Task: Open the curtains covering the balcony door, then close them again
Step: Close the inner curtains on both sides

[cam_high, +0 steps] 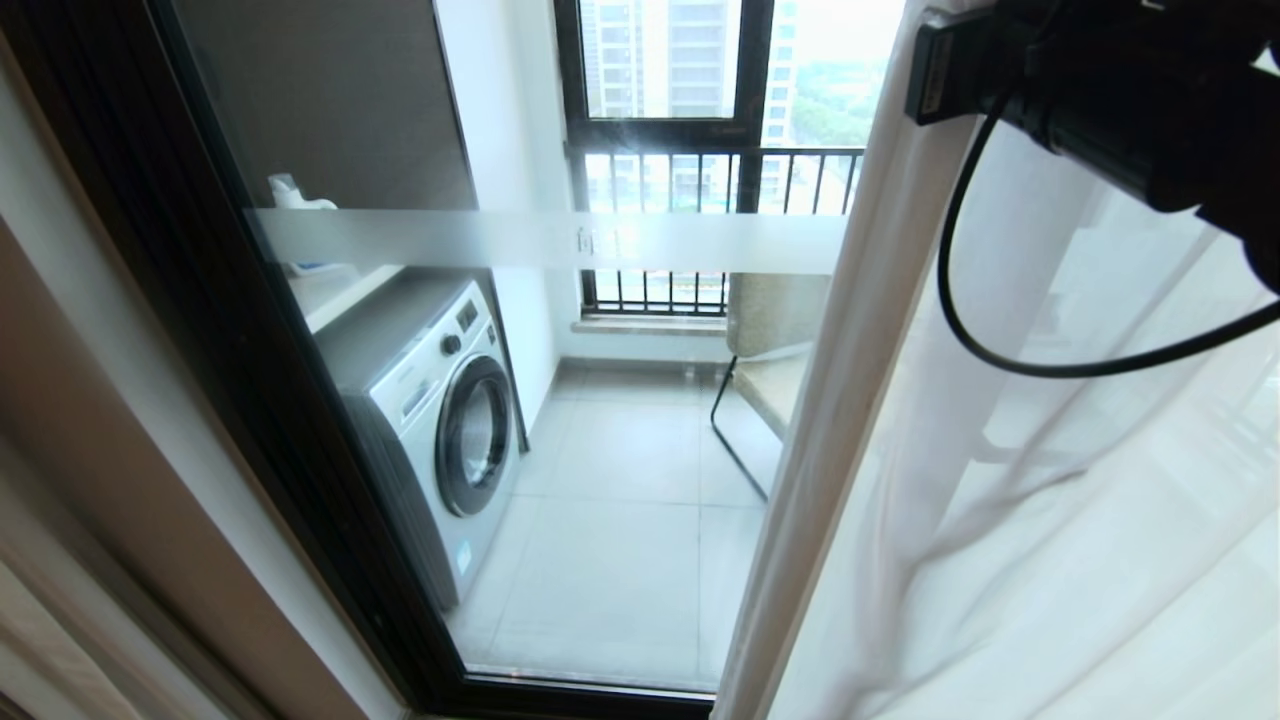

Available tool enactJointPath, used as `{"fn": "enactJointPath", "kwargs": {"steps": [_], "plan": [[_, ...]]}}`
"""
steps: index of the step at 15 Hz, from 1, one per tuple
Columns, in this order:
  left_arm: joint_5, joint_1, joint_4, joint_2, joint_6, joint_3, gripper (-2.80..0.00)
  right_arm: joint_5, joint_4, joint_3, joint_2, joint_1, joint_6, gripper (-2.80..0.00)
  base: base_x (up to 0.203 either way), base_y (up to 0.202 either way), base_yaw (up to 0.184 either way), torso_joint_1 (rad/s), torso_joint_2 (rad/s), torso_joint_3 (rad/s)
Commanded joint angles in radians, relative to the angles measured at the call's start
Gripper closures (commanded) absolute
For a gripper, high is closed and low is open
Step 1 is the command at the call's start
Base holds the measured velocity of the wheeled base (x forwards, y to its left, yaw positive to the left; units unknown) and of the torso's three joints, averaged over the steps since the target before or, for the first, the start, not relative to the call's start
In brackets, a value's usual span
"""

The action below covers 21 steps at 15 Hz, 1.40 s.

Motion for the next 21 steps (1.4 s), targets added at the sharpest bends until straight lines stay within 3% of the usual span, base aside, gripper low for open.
{"fn": "enactJointPath", "kwargs": {"steps": [1, 11, 12, 17, 21], "plan": [[0.0, 0.001, -0.001, 0.0, 0.0, 0.0, 0.0, -0.002, 0.028, 0.001, -0.04, -0.027, 0.026, 0.0, 0.0, 0.0, 0.0, 0.0, 0.0, 0.0], [0.0, 0.001, -0.001, 0.0, 0.0, 0.0, 0.0, -0.001, 0.039, 0.035, -0.047, -0.084, 0.037, 0.0, 0.0, 0.0, 0.0, 0.0, 0.0, 0.0], [0.0, 0.001, -0.001, 0.0, 0.0, 0.0, 0.0, -0.001, 0.038, 0.035, -0.048, -0.084, 0.037, -2.8, 0.0, 0.0, 0.0, 0.0, 0.0, 0.0], [0.0, 0.001, -0.001, 0.0, 0.0, 0.0, 0.0, 0.001, 0.036, 0.054, -0.067, -0.087, 0.049, -2.8, 0.0, 0.0, 0.0, 0.0, 0.0, 0.0], [0.0, 0.001, -0.002, 0.0, 0.0, 0.0, 0.0, 0.001, 0.038, 0.177, -0.156, -0.087, 0.06, -2.8, 0.0, 0.0, 0.0, 0.0, 0.0, 0.0]]}}
